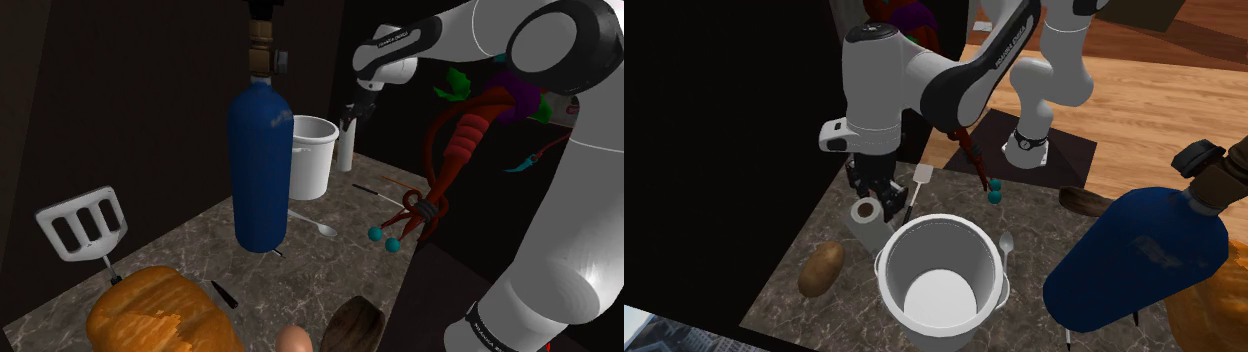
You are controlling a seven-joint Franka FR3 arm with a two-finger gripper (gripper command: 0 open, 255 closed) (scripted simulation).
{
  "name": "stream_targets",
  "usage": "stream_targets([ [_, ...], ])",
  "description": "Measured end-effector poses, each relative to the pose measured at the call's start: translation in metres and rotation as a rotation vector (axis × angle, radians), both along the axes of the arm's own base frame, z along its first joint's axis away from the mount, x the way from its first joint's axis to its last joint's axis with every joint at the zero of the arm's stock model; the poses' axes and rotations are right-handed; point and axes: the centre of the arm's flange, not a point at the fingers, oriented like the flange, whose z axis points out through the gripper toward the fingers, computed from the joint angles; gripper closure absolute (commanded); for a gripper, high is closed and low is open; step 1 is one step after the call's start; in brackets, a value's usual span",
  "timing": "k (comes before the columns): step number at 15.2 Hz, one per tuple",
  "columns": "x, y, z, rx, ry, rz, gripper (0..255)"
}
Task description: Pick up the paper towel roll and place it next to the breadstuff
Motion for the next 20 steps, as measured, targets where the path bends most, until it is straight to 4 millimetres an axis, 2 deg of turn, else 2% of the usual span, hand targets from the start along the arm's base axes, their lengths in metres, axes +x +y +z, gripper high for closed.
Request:
stream_targets([
  [20,0.000,0.000,0.105,0.000,0.000,0.000,255],
])
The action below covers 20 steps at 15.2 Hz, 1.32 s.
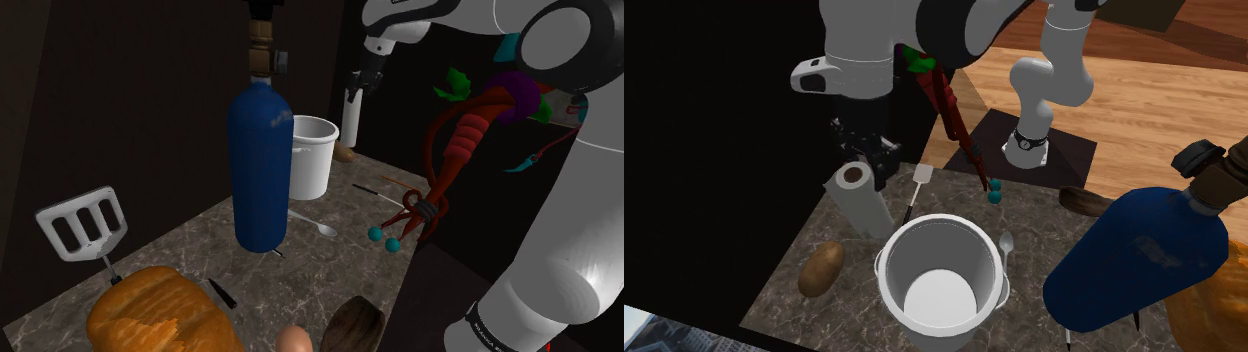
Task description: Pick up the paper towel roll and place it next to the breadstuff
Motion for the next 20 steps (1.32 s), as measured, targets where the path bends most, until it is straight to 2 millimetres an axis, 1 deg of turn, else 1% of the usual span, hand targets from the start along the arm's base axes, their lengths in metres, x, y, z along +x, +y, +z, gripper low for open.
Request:
stream_targets([
  [20,0.000,0.000,0.106,0.000,0.000,0.000,255],
])
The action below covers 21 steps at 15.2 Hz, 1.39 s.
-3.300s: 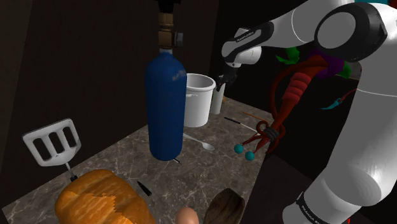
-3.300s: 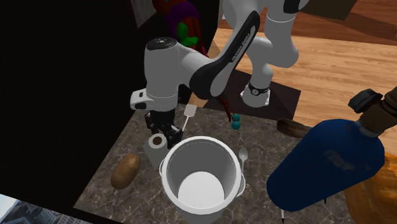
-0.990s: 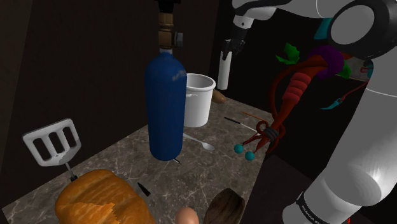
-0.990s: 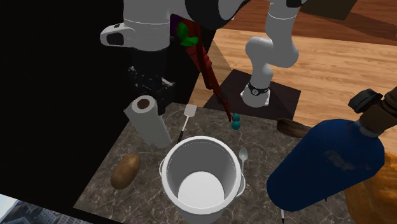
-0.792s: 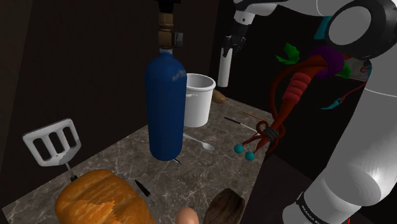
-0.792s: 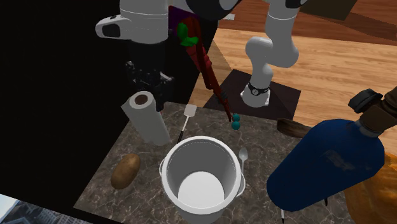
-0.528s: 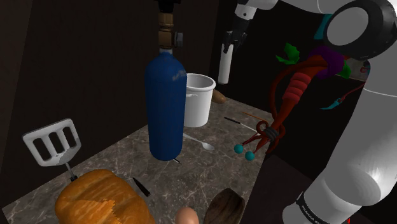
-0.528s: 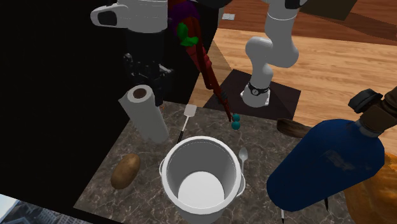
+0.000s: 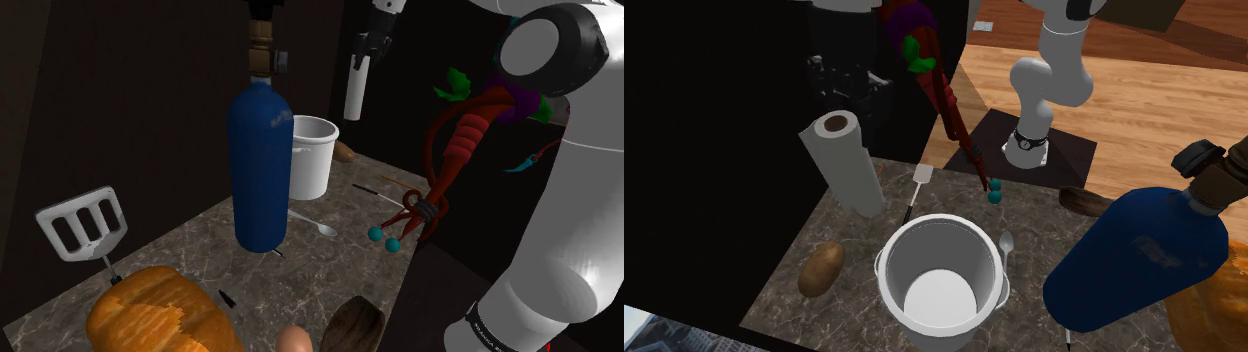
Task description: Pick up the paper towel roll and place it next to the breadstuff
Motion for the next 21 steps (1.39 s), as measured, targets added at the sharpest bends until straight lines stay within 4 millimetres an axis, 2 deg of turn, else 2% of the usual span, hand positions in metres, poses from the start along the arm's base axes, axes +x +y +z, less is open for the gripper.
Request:
stream_targets([
  [3,-0.001,-0.001,0.015,0.000,0.000,0.000,255],
  [4,-0.002,0.005,0.018,0.000,0.000,0.000,255],
  [11,-0.037,0.080,0.021,0.001,0.000,0.001,255],
  [21,-0.095,0.203,0.020,0.000,0.001,0.002,255],
])
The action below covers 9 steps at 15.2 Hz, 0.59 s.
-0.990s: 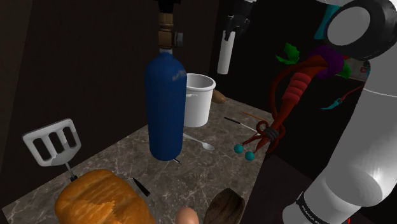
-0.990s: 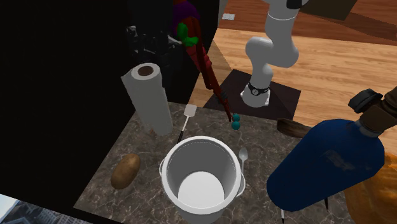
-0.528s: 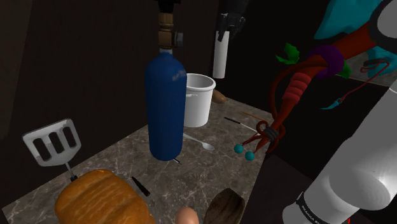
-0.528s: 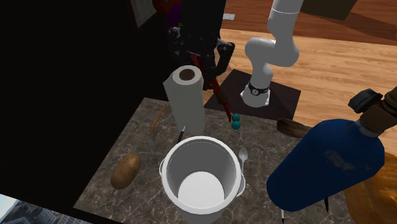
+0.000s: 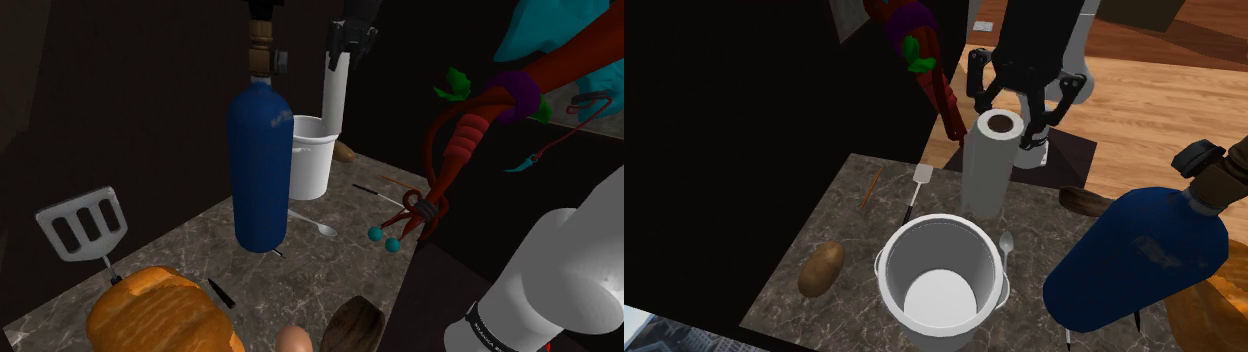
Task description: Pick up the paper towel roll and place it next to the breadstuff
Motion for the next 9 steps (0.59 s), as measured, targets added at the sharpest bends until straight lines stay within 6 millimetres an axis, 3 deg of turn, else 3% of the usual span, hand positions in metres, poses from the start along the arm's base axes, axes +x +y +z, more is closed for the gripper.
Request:
stream_targets([
  [9,-0.049,0.108,-0.001,0.000,0.000,0.000,255],
])
